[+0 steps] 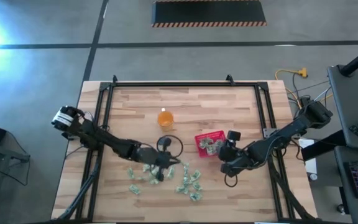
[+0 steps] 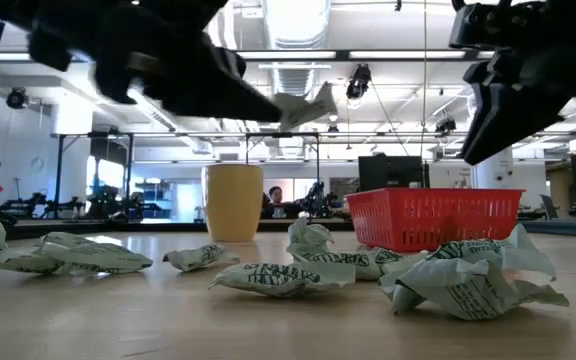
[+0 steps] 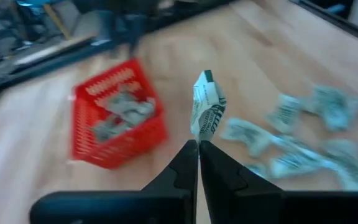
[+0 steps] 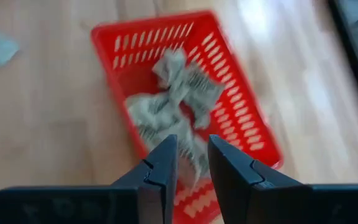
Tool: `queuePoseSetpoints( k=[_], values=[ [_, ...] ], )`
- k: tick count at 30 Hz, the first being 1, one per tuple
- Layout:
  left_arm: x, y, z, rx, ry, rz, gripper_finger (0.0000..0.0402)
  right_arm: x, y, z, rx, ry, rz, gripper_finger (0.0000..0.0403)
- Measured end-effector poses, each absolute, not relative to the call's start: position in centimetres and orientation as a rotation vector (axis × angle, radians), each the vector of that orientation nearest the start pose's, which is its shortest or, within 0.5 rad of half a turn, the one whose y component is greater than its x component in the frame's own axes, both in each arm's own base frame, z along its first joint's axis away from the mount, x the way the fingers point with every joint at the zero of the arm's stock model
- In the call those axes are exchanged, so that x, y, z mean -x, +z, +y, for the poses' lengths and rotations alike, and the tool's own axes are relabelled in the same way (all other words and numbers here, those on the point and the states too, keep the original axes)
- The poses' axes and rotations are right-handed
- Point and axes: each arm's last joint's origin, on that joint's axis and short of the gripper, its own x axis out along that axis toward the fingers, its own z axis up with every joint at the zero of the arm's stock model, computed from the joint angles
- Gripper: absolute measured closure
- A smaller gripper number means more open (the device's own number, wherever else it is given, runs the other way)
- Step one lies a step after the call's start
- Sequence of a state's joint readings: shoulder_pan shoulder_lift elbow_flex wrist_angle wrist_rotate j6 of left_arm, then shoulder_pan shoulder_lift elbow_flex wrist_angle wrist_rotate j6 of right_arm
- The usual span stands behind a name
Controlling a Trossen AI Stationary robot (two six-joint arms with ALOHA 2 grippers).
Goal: Pick and place Stevia / Truvia into bins
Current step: Put the stevia packet into the basket
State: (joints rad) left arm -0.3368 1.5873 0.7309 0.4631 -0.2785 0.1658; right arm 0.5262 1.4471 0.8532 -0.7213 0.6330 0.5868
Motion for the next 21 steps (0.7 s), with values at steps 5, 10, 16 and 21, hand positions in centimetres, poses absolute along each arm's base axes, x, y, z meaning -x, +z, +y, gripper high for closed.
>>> queuePoseSetpoints(
  k=[5, 10, 16, 21],
  values=[
    [-31.7, 19.7, -7.0, -0.257, -0.012, 0.344, 0.0402, -22.0, 19.5, 11.7, 0.07, -0.291, 1.113, 0.0333],
    [-33.1, 20.6, -4.4, -0.216, -0.026, 0.32, 0.0402, -21.5, 19.6, 12.9, 0.001, -0.21, 1.155, 0.0335],
    [-35.2, 20.8, -2.6, -0.191, -0.06, 0.311, 0.0402, -21.4, 19.7, 13.6, 0.006, -0.186, 1.134, 0.0332],
    [-38.1, 19.8, -2.4, -0.21, -0.087, 0.321, 0.0401, -21.8, 19.8, 13.9, 0.03, -0.134, 1.091, 0.0334]
  ],
)
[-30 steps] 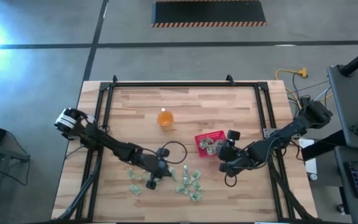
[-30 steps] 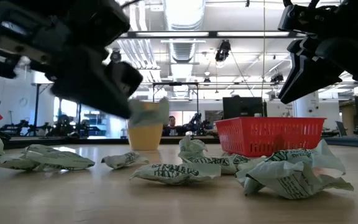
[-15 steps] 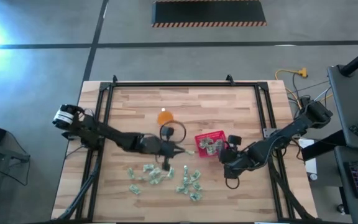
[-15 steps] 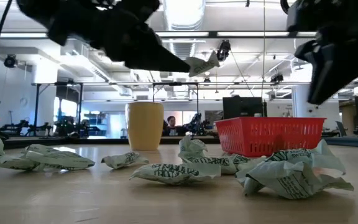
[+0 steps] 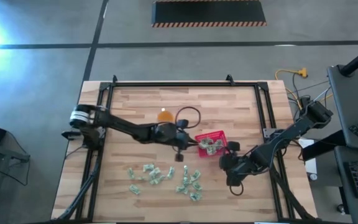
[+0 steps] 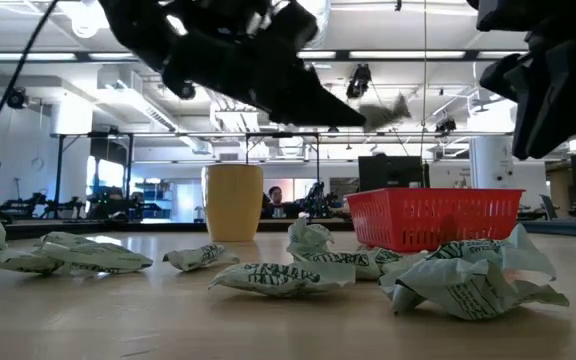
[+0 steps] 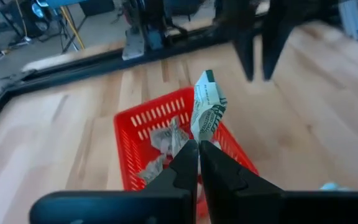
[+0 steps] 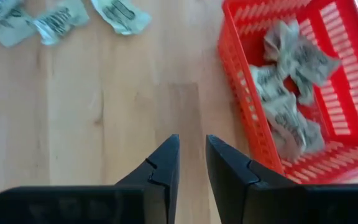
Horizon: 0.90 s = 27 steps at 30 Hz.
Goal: Pick and place Stevia / Truvia into bins
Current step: Put the stevia packet into the basket
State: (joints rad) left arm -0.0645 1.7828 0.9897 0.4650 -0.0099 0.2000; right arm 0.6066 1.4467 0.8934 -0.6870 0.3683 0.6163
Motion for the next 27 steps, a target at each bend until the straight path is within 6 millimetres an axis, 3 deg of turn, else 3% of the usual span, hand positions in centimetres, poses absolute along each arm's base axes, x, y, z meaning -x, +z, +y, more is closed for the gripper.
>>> queuePoseSetpoints(
  k=[6, 12, 20, 27],
  values=[
    [-41.0, 18.6, -2.2, -0.254, -0.087, 0.407, 0.0401, -22.1, 19.9, 14.1, 0.045, -0.092, 1.054, 0.0331],
    [-42.2, 18.6, -1.6, -0.28, -0.044, 0.487, 0.0387, -22.1, 19.7, 14.0, 0.057, -0.09, 1.059, 0.0335],
    [-42.1, 18.8, -1.6, -0.296, -0.051, 0.499, 0.0295, -22.7, 19.6, 14.4, 0.086, -0.043, 0.962, 0.0329],
    [-38.9, 21.0, -2.4, -0.275, -0.085, 0.665, 0.0258, -24.6, 19.2, 15.6, 0.193, 0.159, 0.65, 0.0325]
  ],
)
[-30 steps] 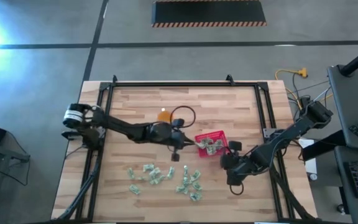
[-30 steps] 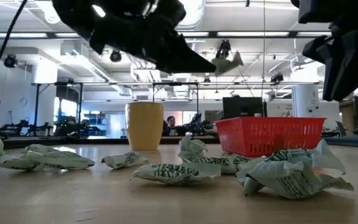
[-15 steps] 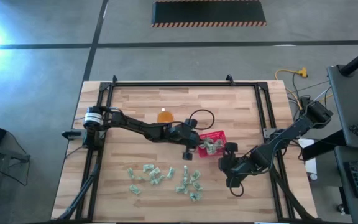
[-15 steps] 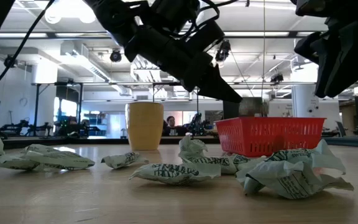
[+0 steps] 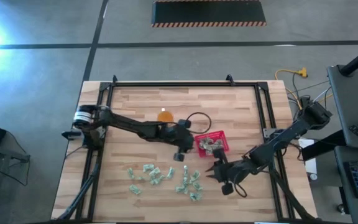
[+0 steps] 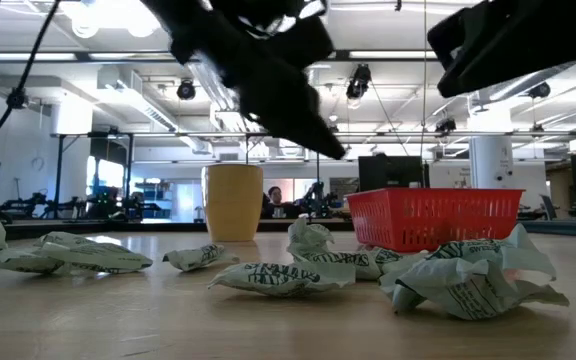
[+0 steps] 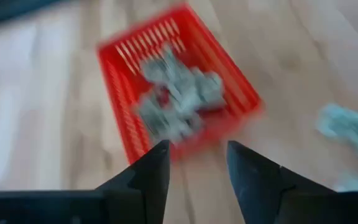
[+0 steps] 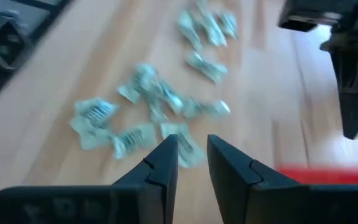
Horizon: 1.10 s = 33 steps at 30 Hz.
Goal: Pick and place Stevia / Truvia into bins
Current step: Put the stevia packet into the basket
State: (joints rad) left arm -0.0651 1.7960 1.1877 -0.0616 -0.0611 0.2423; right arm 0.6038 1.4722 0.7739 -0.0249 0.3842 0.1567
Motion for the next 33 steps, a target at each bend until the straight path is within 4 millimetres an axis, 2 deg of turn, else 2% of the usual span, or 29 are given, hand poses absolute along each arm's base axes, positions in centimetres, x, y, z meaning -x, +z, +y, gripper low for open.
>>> queuePoseSetpoints(
  k=[6, 11, 19, 24, 33],
  values=[
    [-35.6, 22.4, -3.7, -0.224, -0.107, 0.7, 0.0257, -26.4, 17.1, 15.4, 0.226, 0.161, 0.651, 0.0322],
    [-32.6, 22.6, -4.9, -0.183, -0.125, 0.702, 0.0257, -28.4, 14.7, 14.5, 0.196, 0.179, 0.705, 0.0304],
    [-28.5, 22.2, -5.9, -0.133, -0.075, 0.689, 0.0257, -29.9, 13.1, 13.8, 0.153, 0.217, 0.779, 0.0267],
    [-26.7, 21.6, -6.1, -0.109, -0.031, 0.697, 0.0257, -30.4, 12.3, 14.0, 0.157, 0.217, 0.801, 0.0259],
    [-26.0, 21.7, -6.0, -0.094, -0.006, 0.68, 0.0257, -30.4, 11.5, 14.0, 0.174, 0.21, 0.851, 0.0272]
  ],
)
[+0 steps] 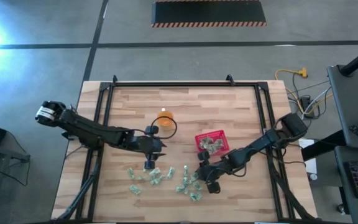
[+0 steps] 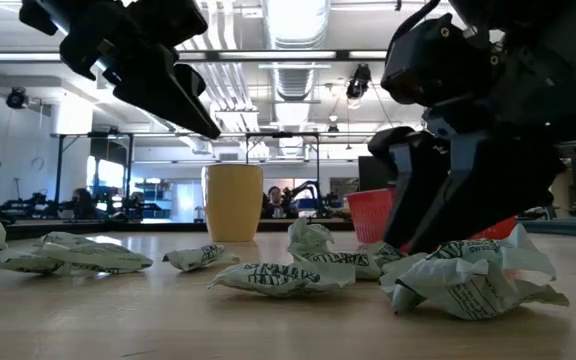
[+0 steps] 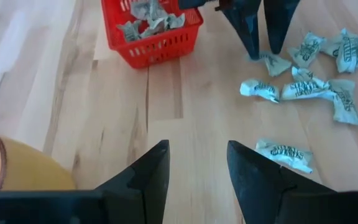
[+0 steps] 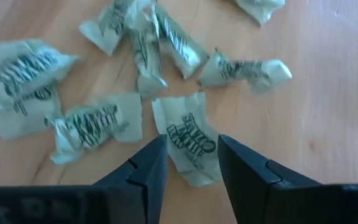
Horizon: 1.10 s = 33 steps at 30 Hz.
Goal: Pick and place Stevia / Truvia into bins
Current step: Put the stevia packet into the basket
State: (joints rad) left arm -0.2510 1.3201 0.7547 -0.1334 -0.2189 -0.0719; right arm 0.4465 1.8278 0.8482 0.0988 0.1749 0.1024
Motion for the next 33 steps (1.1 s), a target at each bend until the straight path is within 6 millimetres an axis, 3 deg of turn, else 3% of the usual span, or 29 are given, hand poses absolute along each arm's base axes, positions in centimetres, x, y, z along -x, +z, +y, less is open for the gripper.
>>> queuePoseSetpoints(
  k=[9, 19, 28, 33],
  values=[
    [-25.9, 21.5, -6.0, -0.096, -0.001, 0.682, 0.0257, -30.2, 11.2, 13.9, 0.169, 0.197, 0.888, 0.0309],
    [-26.0, 21.6, -6.0, -0.102, 0.014, 0.667, 0.0257, -30.1, 11.6, 13.8, 0.194, 0.202, 0.882, 0.0389],
    [-26.0, 21.5, -5.9, -0.104, 0.014, 0.668, 0.0257, -29.6, 14.3, 13.5, 0.186, 0.179, 0.821, 0.0394],
    [-25.9, 21.2, -5.9, -0.107, 0.014, 0.679, 0.0257, -27.3, 16.1, 12.4, 0.22, -0.054, 0.905, 0.0394]
  ],
)
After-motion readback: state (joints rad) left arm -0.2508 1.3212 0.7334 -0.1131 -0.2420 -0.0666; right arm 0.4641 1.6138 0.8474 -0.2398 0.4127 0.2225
